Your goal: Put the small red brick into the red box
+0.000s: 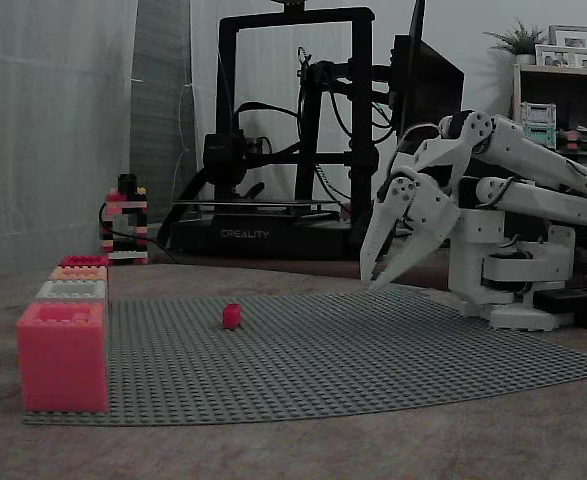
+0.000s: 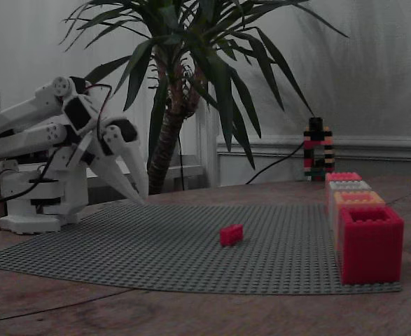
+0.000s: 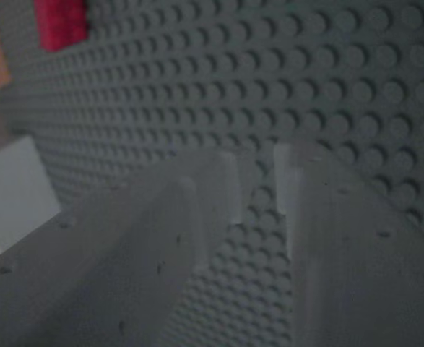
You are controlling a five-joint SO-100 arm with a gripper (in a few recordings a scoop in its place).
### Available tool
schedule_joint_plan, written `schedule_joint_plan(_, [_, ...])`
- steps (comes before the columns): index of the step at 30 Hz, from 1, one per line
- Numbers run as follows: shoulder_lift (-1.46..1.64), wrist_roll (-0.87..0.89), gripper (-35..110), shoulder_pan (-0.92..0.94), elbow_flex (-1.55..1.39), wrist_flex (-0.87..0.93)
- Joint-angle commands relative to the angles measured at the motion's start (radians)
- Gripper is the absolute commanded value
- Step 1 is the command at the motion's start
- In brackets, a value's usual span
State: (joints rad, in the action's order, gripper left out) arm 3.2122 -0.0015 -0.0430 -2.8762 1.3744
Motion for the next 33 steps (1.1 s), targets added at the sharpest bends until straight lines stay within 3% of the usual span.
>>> schedule_joint_plan(1, [0.008,-0.012,0,-0.026,0.023,0.035])
schedule_joint_plan(33, [0.008,-0.026,1,-0.025,0.023,0.031])
